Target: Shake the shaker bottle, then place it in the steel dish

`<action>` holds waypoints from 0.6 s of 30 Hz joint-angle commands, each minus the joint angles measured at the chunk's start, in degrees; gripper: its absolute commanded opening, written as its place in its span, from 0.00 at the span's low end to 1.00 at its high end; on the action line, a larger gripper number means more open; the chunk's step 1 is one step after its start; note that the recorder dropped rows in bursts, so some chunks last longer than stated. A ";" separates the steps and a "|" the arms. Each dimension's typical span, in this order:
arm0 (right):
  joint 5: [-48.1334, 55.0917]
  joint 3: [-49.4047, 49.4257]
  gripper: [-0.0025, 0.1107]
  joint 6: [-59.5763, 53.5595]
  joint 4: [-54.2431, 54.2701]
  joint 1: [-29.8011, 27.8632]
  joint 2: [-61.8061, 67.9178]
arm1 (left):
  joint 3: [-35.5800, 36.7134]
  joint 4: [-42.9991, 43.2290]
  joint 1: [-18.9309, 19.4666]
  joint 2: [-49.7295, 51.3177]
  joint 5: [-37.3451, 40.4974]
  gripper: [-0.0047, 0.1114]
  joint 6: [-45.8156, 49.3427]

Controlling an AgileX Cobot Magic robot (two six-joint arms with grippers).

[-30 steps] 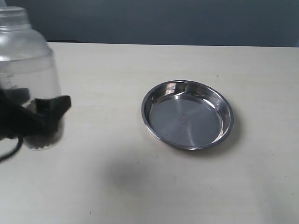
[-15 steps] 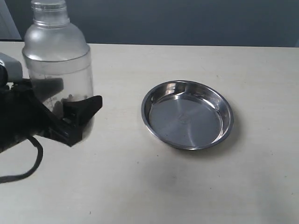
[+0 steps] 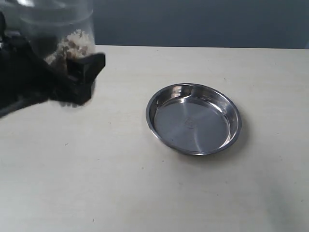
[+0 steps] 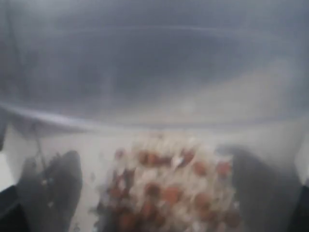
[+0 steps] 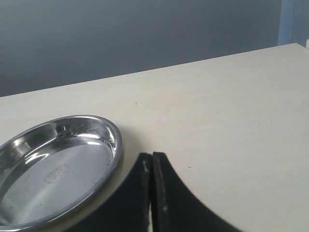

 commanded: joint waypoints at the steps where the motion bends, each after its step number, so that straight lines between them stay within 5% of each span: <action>1: -0.69 0.07 0.02 -0.36 -0.25 0.10 -0.22 | 4.45 -5.86 0.88 7.00 2.17 0.04 1.03; 6: -0.69 0.07 0.02 -0.36 -0.25 0.10 -0.22 | 0.34 -1.08 -0.72 -0.49 2.12 0.04 1.12; 13: -0.69 0.07 0.02 -0.36 -0.25 0.10 -0.22 | 7.53 -4.42 0.14 4.48 -0.55 0.04 1.34; 18: -0.69 0.07 0.02 -0.36 -0.25 0.10 -0.22 | 1.83 -0.55 0.02 -7.60 2.91 0.04 1.37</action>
